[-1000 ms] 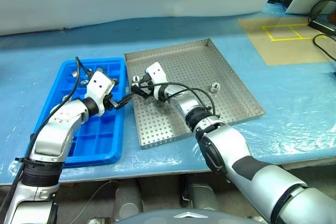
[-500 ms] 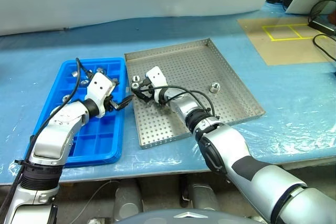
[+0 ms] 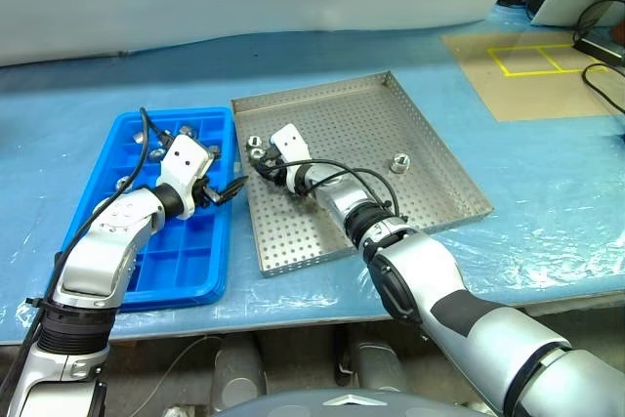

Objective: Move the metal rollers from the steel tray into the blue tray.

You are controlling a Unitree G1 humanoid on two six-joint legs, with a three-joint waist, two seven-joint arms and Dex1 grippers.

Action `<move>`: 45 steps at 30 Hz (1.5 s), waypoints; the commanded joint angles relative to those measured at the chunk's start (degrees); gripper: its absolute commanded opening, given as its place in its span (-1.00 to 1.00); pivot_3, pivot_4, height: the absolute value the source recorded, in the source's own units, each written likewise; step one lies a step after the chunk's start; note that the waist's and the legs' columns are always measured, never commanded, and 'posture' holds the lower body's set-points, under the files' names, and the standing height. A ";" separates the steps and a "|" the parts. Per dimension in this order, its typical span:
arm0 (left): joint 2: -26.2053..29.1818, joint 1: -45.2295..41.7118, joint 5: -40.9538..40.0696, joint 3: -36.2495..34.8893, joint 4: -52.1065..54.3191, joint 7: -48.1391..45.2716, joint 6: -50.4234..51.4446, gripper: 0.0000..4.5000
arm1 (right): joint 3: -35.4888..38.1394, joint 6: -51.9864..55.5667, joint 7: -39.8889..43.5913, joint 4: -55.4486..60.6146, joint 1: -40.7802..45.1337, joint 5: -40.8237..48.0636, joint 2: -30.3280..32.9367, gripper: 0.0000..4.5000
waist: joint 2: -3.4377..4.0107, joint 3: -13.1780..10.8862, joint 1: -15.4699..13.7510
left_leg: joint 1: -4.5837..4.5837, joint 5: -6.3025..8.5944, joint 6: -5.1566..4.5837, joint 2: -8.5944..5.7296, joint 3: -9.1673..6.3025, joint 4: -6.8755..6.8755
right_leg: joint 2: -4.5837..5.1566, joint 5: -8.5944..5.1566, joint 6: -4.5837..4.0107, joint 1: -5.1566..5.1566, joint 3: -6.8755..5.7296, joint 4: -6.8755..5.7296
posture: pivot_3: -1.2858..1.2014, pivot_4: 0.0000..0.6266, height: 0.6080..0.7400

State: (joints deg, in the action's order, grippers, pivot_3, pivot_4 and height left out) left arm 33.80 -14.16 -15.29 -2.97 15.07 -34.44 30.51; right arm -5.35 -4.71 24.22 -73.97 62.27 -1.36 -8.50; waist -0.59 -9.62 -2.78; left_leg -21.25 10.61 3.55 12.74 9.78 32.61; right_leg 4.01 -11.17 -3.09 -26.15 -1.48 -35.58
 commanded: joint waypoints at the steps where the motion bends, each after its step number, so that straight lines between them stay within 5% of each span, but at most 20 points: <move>1: 0.34 -0.89 0.07 -0.87 1.55 0.37 -0.29 0.72 | -0.06 -1.21 0.11 0.92 3.32 -0.05 -9.86 0.05 | 0.00 0.00 0.00 | 0.00 0.00 0.00 0.00 0.00 0.00 | 0.00 0.00 0.00 0.00 0.00 0.00 | 0.13 -0.52 1.00; 22: -0.27 -2.44 0.59 -0.03 -0.20 0.50 -0.72 0.72 | -6.88 -5.71 5.16 3.61 1.67 -8.35 -0.12 0.05 | 0.02 -0.01 0.55 | 0.01 0.00 0.01 0.03 0.00 -0.06 | -0.02 -0.03 -0.05 -0.06 0.00 -0.03 | 0.11 -0.52 1.00; 45: -1.11 -4.45 1.63 0.71 -3.00 -0.02 -2.22 0.72 | -8.53 -11.27 10.63 6.22 5.16 -11.45 3.36 0.05 | 0.03 -0.02 0.45 | -0.01 0.06 -0.11 0.03 0.01 -0.06 | -0.02 -0.04 -0.07 -0.06 -0.01 -0.03 | 0.09 -0.52 1.00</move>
State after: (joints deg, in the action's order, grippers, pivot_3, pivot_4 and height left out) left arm 32.50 -17.59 -13.81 -1.96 11.53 -34.30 29.67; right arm -13.67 -14.43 35.97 -68.57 65.11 -12.43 -4.35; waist -0.55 -9.64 -2.33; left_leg -21.25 10.67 3.44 12.77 9.79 32.55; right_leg 4.00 -11.21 -3.16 -26.21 -1.49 -35.61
